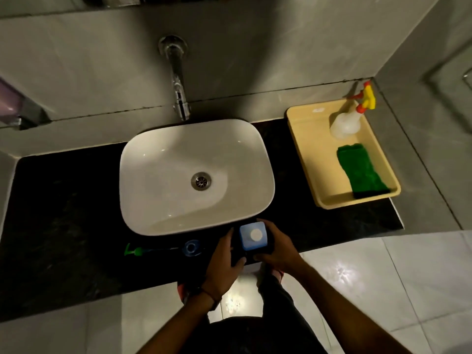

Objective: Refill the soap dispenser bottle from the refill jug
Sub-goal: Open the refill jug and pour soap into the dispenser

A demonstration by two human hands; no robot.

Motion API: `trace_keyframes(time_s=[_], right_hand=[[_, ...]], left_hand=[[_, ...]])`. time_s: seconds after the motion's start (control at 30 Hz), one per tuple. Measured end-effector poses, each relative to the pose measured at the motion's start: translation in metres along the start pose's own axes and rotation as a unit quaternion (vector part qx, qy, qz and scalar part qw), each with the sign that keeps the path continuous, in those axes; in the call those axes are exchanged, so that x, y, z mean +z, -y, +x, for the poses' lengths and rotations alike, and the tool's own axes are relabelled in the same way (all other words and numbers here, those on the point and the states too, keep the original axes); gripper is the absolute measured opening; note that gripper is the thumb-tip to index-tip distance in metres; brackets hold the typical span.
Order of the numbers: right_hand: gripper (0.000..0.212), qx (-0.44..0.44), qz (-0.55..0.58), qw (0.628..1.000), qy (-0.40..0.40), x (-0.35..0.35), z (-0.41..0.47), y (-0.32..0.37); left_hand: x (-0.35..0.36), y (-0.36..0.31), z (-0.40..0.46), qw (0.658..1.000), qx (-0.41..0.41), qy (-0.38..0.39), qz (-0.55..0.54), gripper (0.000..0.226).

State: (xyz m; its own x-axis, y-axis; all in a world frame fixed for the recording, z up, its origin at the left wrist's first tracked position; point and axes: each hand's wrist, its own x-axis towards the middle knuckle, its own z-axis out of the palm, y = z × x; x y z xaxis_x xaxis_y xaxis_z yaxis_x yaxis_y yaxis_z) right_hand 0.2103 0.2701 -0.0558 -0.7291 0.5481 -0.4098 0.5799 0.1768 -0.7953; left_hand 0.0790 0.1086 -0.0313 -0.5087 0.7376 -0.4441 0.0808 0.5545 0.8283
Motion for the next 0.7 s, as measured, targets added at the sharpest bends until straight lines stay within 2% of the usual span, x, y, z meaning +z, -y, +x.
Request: trace_keyframes(time_s=[0.13, 0.27, 0.37, 0.47, 0.57, 0.7], right_hand=[[0.082, -0.036, 0.026, 0.999, -0.022, 0.002, 0.003, 0.006], [0.077, -0.064, 0.025, 0.996, -0.049, 0.001, -0.010, 0.017], [0.072, -0.104, 0.025, 0.991, -0.080, -0.010, -0.021, 0.044], [0.074, -0.136, 0.033, 0.984, -0.105, -0.030, -0.021, 0.090], [0.073, -0.177, 0.045, 0.975, -0.123, -0.056, -0.013, 0.151], [0.070, -0.212, 0.028, 0.964, -0.156, -0.095, 0.005, 0.226]], left_hand=[[0.004, -0.011, 0.002, 1.000, 0.011, 0.017, -0.017, 0.088], [-0.008, -0.026, -0.007, 0.998, 0.028, 0.030, -0.056, 0.081], [-0.029, -0.055, -0.021, 0.993, 0.103, -0.010, -0.061, 0.076], [-0.057, -0.095, -0.029, 0.973, 0.209, -0.062, -0.071, 0.077], [-0.092, -0.149, -0.024, 0.952, 0.286, -0.066, -0.087, 0.065], [-0.135, -0.220, -0.012, 0.932, 0.341, -0.072, -0.102, 0.057]])
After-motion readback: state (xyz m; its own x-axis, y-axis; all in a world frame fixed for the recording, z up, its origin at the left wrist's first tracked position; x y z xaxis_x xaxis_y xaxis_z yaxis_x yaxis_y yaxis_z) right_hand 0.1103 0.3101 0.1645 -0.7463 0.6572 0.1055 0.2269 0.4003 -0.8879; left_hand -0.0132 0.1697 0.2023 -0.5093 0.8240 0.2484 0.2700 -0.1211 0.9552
